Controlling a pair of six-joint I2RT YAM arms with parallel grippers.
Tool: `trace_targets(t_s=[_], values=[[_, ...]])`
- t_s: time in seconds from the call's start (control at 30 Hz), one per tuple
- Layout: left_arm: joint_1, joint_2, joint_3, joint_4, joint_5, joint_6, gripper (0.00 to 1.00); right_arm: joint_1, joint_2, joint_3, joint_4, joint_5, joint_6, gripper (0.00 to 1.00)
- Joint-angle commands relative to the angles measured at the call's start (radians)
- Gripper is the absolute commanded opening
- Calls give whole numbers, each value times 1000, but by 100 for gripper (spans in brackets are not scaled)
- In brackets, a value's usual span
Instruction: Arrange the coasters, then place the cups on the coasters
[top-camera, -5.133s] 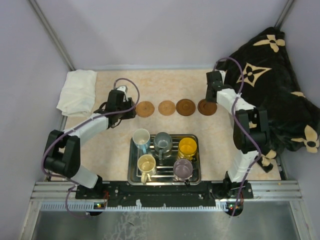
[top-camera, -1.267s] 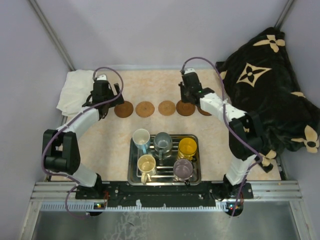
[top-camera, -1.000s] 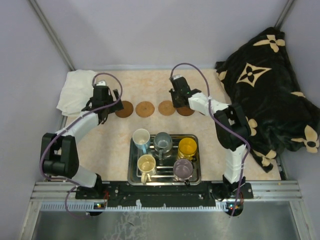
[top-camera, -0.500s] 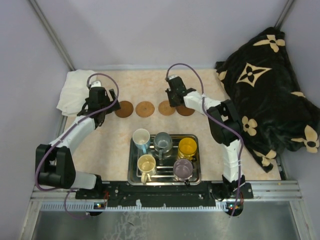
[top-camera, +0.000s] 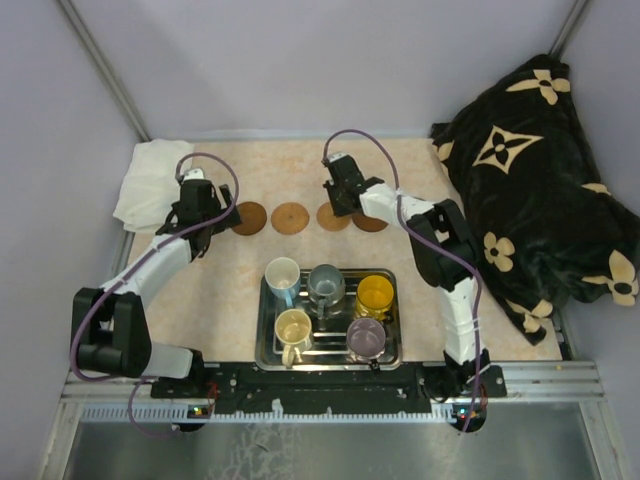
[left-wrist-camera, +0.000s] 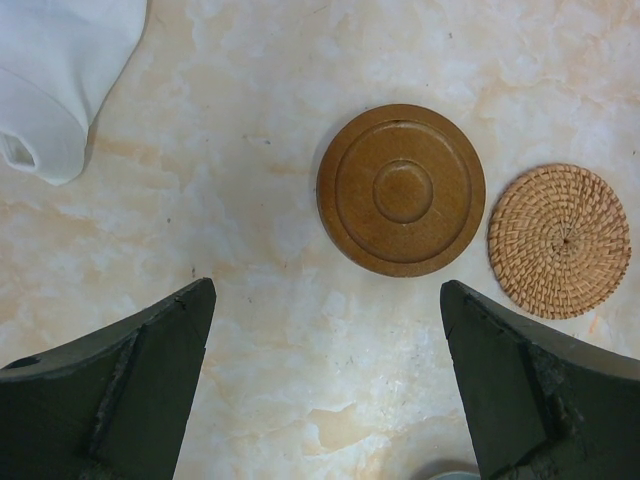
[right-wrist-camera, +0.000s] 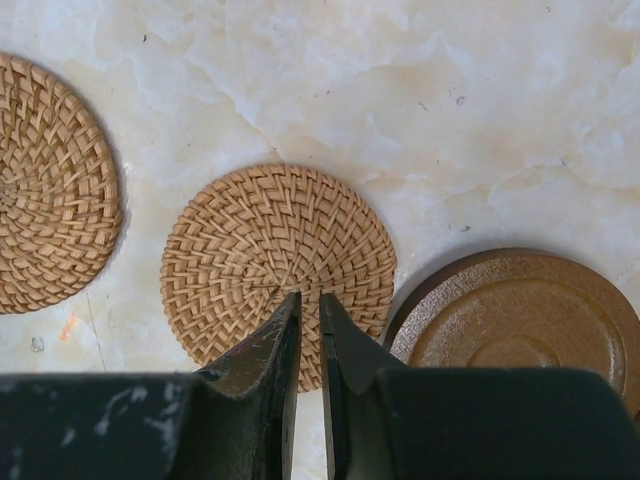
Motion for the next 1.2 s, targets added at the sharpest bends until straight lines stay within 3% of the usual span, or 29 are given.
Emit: trace_targets(t_s=[0.0,1.17], values=[[9,-15,-14,12,-4,-6,100,24,28,45,10,14,-16,14],[9,2,-19,15,-8,-12,100,66,46,14,1,24,-3,13]])
